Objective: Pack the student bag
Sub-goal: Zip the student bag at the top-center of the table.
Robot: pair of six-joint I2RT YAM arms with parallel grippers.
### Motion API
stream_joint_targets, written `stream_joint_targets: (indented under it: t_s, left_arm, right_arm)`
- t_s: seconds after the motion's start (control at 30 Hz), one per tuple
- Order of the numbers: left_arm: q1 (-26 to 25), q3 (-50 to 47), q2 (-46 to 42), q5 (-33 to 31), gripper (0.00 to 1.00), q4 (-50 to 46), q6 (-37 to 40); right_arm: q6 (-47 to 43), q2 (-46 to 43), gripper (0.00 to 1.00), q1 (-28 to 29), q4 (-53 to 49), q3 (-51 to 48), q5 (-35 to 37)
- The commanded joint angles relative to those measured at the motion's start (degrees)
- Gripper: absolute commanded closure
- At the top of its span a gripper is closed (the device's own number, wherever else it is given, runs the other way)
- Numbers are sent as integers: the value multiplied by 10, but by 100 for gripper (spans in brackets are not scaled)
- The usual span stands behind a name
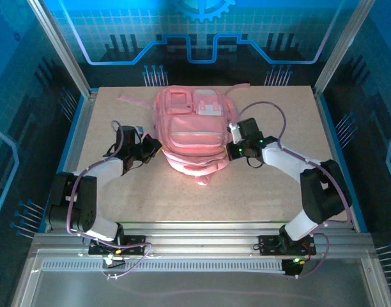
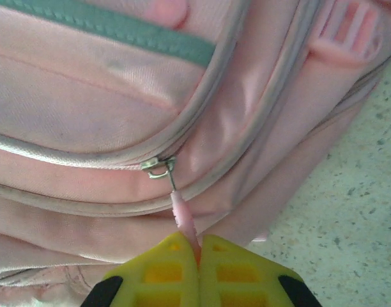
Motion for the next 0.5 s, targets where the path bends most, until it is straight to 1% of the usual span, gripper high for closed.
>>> stream_joint_targets:
  t_s: [0.0, 0.03, 0.13, 0.17, 0.2, 0.27, 0.37, 0.43, 0.47]
  left_arm:
    - [45, 53, -6, -23, 100, -20, 43]
    - [49, 66, 1, -22, 100, -28, 50]
    - [59, 108, 25, -26, 100, -66, 75]
    - [62, 125, 34, -29, 92, -86, 82]
    - [64, 143, 41, -28, 76, -112, 83]
    - [63, 161, 40, -30, 48, -145, 80]
    - [62, 136, -3, -46, 24, -160, 52]
    - [61, 105, -46, -57, 16, -164, 30]
    - [57, 83, -75, -59, 15, -160, 18]
  right_arm:
    - [-9, -37, 100, -9, -25, -19, -2]
    - [-9, -43, 100, 1, -21, -22, -17]
    - [-2, -57, 100, 42, -10, -27, -25]
    - [4, -59, 100, 56, -3, -27, -34]
    - [13, -61, 100, 71, 7, -26, -40]
    - [29, -56, 100, 95, 33, -23, -55]
    - [41, -29, 100, 127, 64, 2, -63]
    - [42, 0, 100, 139, 76, 28, -69]
    - [40, 17, 100, 145, 77, 45, -72]
